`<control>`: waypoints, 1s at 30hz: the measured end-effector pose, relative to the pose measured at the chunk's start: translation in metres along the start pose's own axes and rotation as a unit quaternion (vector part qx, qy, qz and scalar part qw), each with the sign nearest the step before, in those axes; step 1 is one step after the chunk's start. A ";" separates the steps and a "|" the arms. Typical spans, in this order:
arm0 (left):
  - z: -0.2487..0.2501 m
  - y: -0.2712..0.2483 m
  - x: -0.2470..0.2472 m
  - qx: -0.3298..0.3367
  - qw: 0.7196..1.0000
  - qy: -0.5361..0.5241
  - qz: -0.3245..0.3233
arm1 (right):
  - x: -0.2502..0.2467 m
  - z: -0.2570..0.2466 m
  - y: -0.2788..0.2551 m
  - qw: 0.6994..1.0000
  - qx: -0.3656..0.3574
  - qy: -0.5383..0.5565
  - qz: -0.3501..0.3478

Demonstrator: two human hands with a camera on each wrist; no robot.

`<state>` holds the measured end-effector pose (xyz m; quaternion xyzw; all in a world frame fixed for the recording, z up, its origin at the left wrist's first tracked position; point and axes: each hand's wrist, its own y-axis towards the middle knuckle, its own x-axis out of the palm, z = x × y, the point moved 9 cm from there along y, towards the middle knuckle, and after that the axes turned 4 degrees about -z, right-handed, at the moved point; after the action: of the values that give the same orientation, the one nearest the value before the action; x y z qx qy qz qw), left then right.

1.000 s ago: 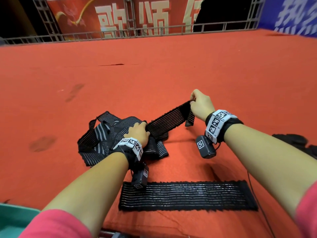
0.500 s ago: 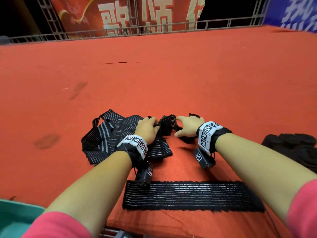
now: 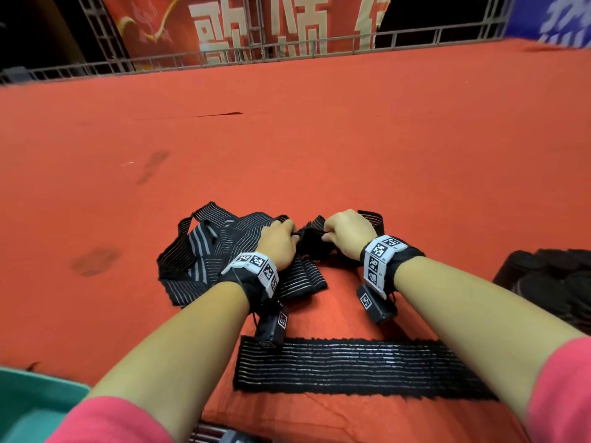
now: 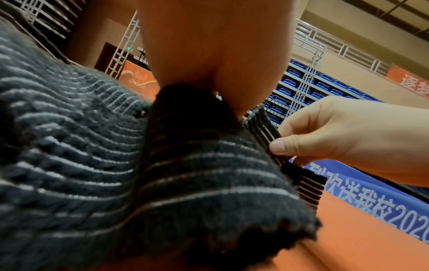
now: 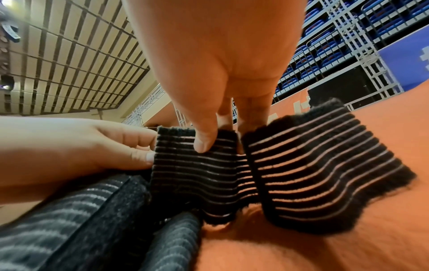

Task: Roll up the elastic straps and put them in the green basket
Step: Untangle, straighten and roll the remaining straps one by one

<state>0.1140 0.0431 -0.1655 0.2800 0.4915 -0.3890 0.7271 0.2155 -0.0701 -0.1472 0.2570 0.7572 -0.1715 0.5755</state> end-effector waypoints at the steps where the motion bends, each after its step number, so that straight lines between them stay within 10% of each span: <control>1: 0.000 0.001 0.001 -0.005 1.000 0.002 -0.002 | -0.001 0.002 -0.001 1.000 0.000 0.007 0.003; 18: -0.015 -0.005 -0.015 -0.098 0.995 0.017 0.007 | -0.071 0.067 -0.031 0.984 0.069 0.127 0.107; 30: 0.120 -0.046 -0.066 0.163 0.976 -0.145 0.003 | -0.114 0.031 -0.078 0.981 0.002 0.162 0.108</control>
<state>0.1211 -0.0572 -0.0616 0.3370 0.3098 -0.4981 0.7364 0.2173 -0.1723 -0.0493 0.3626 0.8077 -0.0664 0.4601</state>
